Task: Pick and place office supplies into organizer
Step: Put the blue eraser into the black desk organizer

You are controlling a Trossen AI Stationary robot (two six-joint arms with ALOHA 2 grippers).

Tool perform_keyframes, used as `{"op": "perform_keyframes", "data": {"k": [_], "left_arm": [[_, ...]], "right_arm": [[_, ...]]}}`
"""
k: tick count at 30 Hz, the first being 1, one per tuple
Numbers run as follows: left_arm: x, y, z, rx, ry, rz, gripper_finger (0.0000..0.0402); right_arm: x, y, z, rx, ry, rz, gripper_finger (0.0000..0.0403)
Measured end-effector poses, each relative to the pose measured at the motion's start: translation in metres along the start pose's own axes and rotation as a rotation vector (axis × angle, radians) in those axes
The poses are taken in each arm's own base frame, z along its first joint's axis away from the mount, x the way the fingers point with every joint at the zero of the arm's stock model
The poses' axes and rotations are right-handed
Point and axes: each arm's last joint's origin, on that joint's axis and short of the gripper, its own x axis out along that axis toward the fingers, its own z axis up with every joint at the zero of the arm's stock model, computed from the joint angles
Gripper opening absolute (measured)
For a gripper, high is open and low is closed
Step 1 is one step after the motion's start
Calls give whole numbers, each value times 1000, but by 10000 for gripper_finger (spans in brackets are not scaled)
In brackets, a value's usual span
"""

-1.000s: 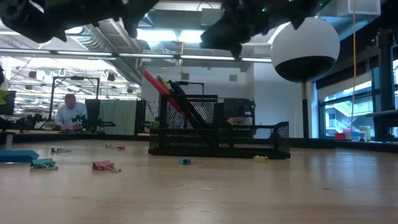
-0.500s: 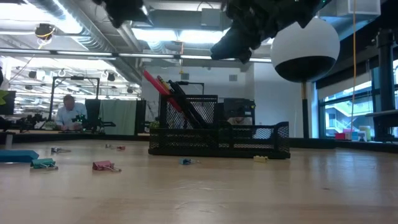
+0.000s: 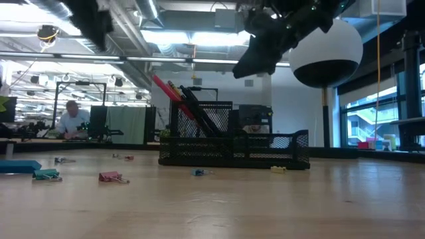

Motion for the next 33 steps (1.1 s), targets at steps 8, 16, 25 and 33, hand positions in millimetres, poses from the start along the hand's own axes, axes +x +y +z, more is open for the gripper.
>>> {"op": "perform_keyframes", "data": {"k": [8, 16, 25, 33], "left_arm": [[55, -21, -9, -144, 237, 50, 171], [108, -29, -18, -255, 448, 112, 171], [140, -40, -21, -261, 558, 94, 171], [164, -46, -20, -228, 634, 141, 171]], "right_arm": [[-12, -5, 0, -61, 23, -15, 122], [-15, -6, 0, -86, 28, -17, 122], [-15, -12, 1, -82, 25, -41, 122], [-15, -16, 1, -71, 24, -50, 122]]}}
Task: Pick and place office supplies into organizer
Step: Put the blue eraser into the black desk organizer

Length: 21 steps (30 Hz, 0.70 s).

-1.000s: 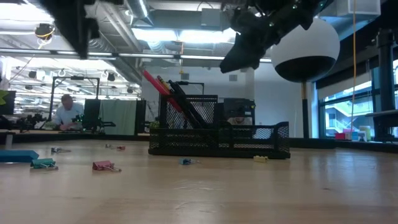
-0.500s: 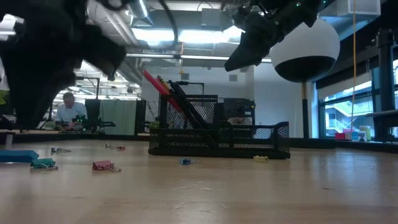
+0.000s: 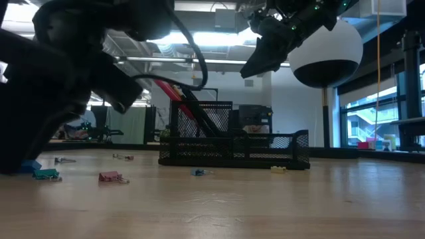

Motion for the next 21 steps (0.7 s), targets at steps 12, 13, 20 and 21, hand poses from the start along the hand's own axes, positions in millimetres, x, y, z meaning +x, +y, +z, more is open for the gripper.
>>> {"op": "perform_keyframes", "data": {"k": [12, 13, 20, 21], "left_arm": [[3, 2, -1, -16, 37, 32, 122], [3, 3, -2, -17, 38, 33, 114], [3, 3, -2, -18, 44, 35, 76], [3, 3, -2, -18, 45, 36, 74]], "right_arm": [[0, 0, 0, -3, -5, 0, 122], [0, 0, 1, -3, -6, 0, 122], [0, 0, 1, -3, -6, 0, 122], [0, 0, 0, -2, -5, 0, 122]]}}
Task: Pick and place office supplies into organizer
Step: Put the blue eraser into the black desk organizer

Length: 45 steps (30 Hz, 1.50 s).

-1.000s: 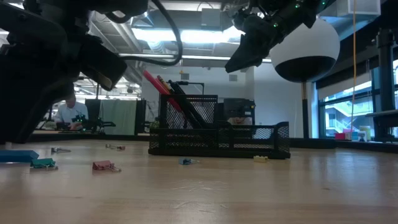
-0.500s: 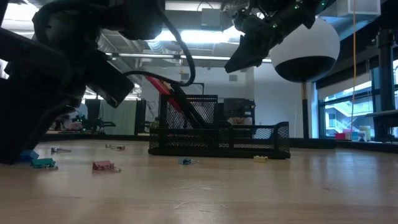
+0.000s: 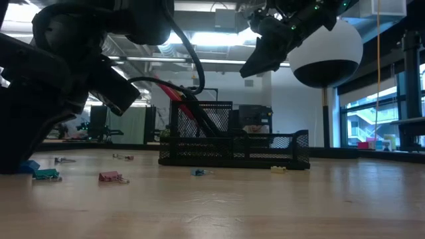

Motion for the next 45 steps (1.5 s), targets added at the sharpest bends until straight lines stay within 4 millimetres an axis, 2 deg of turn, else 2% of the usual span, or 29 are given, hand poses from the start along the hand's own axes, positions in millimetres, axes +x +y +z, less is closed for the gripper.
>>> {"op": "perform_keyframes", "data": {"k": [8, 10, 19, 27, 33, 38, 41, 45], "left_arm": [[-3, 1, -4, 8, 23, -23, 71], [-10, 2, -7, 17, 15, -40, 71], [-63, 16, -19, 21, -165, -148, 71], [-120, 41, -27, 43, -477, -263, 71], [-160, 58, -21, 112, -794, -346, 72], [-186, 71, -5, 170, -1032, -381, 72], [-193, 75, 7, 230, -1111, -387, 72], [-185, 76, 19, 312, -1071, -349, 72]], "right_arm": [[0, 0, 0, 2, 0, 0, 122], [0, 0, 0, 2, 0, 0, 122], [0, 0, 0, 2, -1, 0, 122], [-6, 0, -1, 68, 22, 0, 122], [-30, -1, -2, 87, 41, 15, 122], [-50, -1, 0, 109, 22, 17, 122], [-59, -1, 1, 112, 9, 15, 122], [-63, -1, 0, 112, 15, 15, 122]]}}
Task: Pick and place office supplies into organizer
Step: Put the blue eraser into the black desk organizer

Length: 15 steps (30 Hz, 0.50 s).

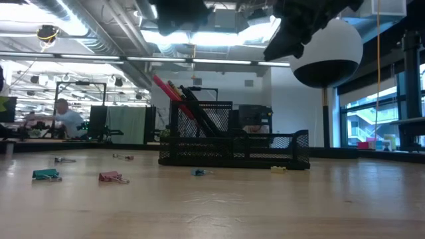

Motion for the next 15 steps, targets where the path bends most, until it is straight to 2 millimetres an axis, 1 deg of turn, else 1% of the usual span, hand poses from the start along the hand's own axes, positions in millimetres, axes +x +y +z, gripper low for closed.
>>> {"op": "perform_keyframes", "data": {"k": [2, 11, 13, 15], "left_arm": [[9, 1, -3, 32, 30, 10, 72], [61, 7, -26, 147, 190, 43, 72], [68, 8, -30, 163, 223, 14, 72], [72, 9, -31, 170, 238, -15, 72]], "right_arm": [[0, 0, 0, 0, 4, 0, 122], [0, 0, -1, 22, 10, -1, 122], [0, 0, -1, 22, 10, -1, 122], [0, 0, -1, 22, 9, -1, 122]]}}
